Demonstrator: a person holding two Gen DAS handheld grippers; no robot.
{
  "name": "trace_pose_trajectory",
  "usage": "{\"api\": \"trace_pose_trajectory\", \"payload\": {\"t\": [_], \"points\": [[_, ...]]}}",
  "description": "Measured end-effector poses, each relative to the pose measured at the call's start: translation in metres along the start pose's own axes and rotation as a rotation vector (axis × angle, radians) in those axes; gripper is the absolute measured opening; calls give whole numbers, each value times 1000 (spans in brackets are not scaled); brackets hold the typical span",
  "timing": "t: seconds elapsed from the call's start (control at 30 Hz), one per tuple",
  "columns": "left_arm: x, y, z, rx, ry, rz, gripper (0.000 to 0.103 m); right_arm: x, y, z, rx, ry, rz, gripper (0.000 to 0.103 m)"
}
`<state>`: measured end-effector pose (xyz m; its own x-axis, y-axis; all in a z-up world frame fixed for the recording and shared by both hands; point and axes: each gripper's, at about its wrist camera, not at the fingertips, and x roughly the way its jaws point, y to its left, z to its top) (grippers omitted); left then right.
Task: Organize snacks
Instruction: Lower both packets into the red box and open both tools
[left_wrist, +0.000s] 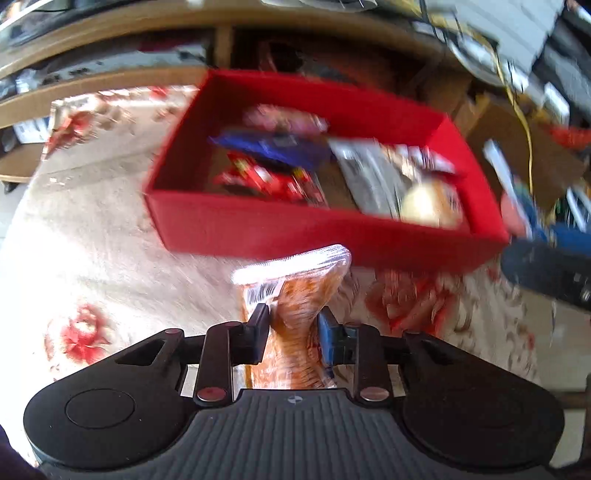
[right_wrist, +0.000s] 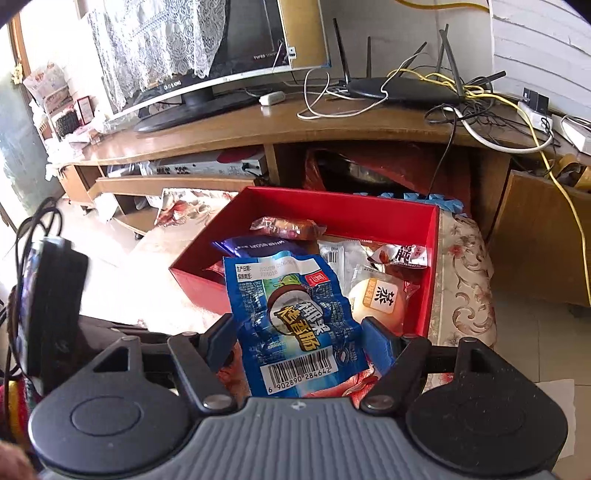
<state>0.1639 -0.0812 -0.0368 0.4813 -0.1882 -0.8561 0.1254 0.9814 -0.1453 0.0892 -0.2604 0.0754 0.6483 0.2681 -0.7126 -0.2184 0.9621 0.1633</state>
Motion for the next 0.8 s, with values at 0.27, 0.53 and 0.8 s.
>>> {"api": "trace_pose_trajectory", "payload": {"t": [0.27,0.53,0.8], "points": [[36,-16,3,60,45,136,78,3,2,1,-5,5,6,69],[3,0,0,59,-1,-16,40,-1,-7,6,19,-22,-17,69],[-35,2,37,-18,-112,-150,37,4,-23,33,84,-63,-38,69]]}}
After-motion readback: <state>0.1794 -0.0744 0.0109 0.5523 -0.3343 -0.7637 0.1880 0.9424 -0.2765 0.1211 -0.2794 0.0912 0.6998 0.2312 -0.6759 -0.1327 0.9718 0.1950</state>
